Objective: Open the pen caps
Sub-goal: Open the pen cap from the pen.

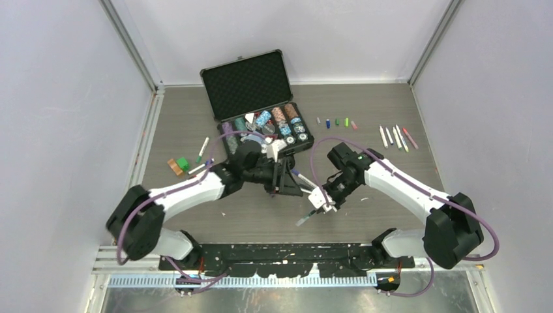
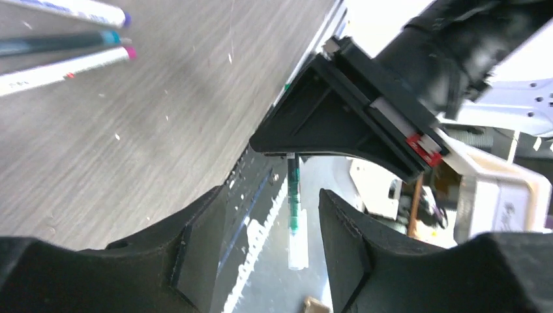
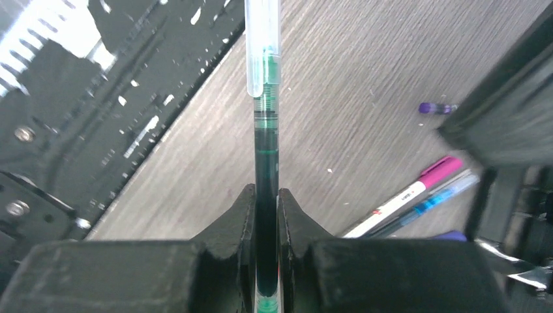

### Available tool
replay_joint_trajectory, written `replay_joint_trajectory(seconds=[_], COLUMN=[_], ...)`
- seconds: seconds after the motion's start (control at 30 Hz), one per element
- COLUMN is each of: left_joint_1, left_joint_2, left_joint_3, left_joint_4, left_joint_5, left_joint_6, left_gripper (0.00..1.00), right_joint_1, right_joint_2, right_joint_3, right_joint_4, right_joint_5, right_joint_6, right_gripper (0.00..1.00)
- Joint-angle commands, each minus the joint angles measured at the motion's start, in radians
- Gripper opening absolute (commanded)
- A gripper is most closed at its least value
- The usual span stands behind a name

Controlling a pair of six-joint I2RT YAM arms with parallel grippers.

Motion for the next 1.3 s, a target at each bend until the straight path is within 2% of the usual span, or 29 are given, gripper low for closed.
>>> replay_joint_trajectory(seconds=[0.0,0.07,0.17,0.3,0.53,0.77,0.97,1.03,1.13,1.27], left_joint_1=[0.011,0.01,0.011,0.011,0.011,0.011,0.011,0.011,0.011,0.011], left_joint_2=[-0.187,-0.245,-0.314,-0.37,-0.44,-0.469,-0.478,-0.479,-0.48,-0.464], left_joint_3=[-0.18,-0.244,-0.262,-0.291,-0.365,-0.425,-0.456,-0.463,-0.464,-0.473], left_joint_4=[0.388,0.429,0.348,0.337,0.519,0.658,0.716,0.728,0.728,0.759], left_joint_5=[-0.22,-0.267,-0.309,-0.353,-0.443,-0.536,-0.587,-0.599,-0.617,-0.635], left_joint_6=[-0.108,-0.116,-0.06,-0.021,-0.047,-0.128,-0.197,-0.212,-0.225,-0.256], left_gripper=[0.56,0.59,0.59,0.6,0.63,0.64,0.65,0.65,0.64,0.53], right_joint_1=[0.006,0.006,0.005,0.005,0.003,-0.027,-0.084,-0.099,-0.1,-0.1], right_joint_2=[0.009,0.02,0.04,0.092,0.117,0.129,0.095,0.093,0.095,0.092], right_joint_3=[0.06,0.084,0.129,0.173,0.155,0.12,-0.008,-0.03,-0.035,-0.044], right_joint_4=[-0.01,0.011,0.059,0.029,0.148,0.432,0.84,0.912,0.929,0.966], right_joint_5=[-0.091,-0.098,-0.103,-0.143,-0.228,-0.287,-0.275,-0.275,-0.286,-0.279], right_joint_6=[0.242,0.396,0.673,0.844,1.112,1.474,1.859,1.924,1.939,1.966], right_gripper=[0.01,0.01,0.0,0.01,0.0,0.0,0.01,0.01,0.01,0.01])
